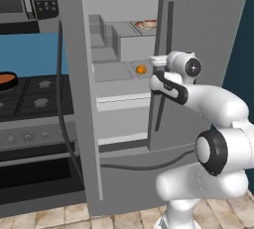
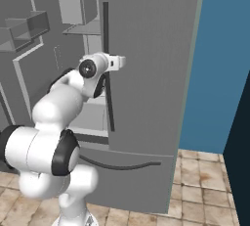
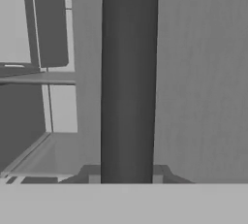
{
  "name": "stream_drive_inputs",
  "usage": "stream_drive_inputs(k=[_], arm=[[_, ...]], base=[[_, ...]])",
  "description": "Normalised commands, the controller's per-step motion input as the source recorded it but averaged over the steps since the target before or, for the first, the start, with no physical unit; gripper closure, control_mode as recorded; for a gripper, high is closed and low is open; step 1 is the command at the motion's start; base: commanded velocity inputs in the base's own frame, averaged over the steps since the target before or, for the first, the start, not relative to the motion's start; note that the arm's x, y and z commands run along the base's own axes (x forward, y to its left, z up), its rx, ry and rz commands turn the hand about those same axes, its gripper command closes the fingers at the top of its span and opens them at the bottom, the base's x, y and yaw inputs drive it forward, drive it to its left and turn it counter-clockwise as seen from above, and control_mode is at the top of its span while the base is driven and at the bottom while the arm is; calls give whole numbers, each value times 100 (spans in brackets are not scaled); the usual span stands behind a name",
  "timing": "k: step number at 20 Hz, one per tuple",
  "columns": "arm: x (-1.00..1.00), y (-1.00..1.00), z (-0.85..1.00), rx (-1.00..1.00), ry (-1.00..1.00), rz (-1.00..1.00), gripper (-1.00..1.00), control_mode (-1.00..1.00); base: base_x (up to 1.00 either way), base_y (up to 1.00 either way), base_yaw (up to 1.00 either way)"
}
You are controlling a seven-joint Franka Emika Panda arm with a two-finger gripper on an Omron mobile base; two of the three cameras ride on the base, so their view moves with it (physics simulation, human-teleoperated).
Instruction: Retrieve the steak from the fridge and place it on the saucepan with marinade on the stove.
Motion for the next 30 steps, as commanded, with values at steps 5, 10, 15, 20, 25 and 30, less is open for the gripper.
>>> stream_drive_inputs(k=[5, 10, 15, 20, 25, 30], arm=[[-39, -48, 0, -2, 17, -1, 100, -100], [-55, -72, 0, -1, 17, -3, 100, -100], [-66, -88, -8, 0, 10, -7, 100, -100], [-75, -100, -20, 0, 0, -13, 100, -100], [-56, -100, -1, 0, 1, -18, 100, -100], [-31, -100, 0, 2, 13, -17, 100, -100]], base=[[0, 0, 0], [0, 0, 0], [0, 0, 0], [0, 0, 0], [0, 0, 0], [0, 0, 0]])
